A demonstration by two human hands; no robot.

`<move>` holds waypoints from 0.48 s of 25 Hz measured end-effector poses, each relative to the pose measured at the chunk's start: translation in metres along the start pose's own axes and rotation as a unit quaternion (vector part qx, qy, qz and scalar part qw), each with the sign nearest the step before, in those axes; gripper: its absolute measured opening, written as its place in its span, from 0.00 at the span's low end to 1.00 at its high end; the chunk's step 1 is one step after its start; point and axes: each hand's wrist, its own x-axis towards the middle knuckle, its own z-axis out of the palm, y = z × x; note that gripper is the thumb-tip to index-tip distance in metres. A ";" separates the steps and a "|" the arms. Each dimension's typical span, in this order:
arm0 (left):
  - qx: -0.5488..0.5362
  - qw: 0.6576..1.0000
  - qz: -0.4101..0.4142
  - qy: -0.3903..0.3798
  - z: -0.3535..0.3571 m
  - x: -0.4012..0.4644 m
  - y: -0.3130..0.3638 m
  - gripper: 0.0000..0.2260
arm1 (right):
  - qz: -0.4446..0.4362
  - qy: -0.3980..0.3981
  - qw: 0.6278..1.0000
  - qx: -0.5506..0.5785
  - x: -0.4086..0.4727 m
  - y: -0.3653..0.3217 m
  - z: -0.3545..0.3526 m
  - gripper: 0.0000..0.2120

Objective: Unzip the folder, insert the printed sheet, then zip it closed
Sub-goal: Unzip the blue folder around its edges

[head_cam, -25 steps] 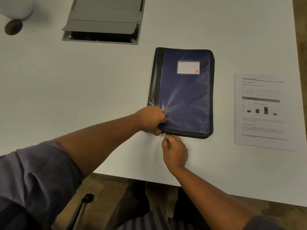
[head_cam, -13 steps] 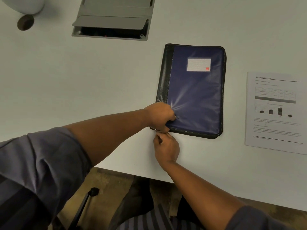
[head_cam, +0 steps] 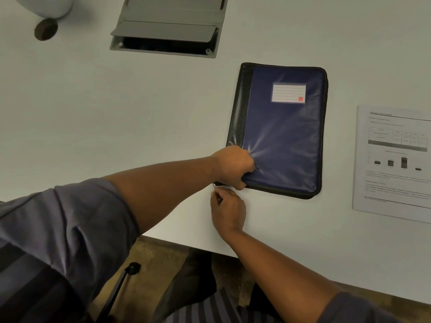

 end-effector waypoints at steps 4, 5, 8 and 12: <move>0.009 1.000 -0.015 0.006 0.004 -0.003 0.003 0.15 | 0.003 -0.083 0.997 -0.001 -0.001 0.015 -0.020 0.09; 0.012 1.000 -0.018 0.008 0.005 -0.003 0.004 0.16 | -0.003 -0.089 0.996 -0.006 -0.002 0.020 -0.030 0.07; 0.013 0.999 -0.026 0.020 0.010 -0.004 0.004 0.19 | -0.021 -0.076 0.996 -0.031 0.001 0.034 -0.063 0.06; -0.010 0.998 -0.054 0.029 0.016 -0.005 0.002 0.22 | -0.011 0.048 0.999 0.005 0.026 0.055 -0.112 0.05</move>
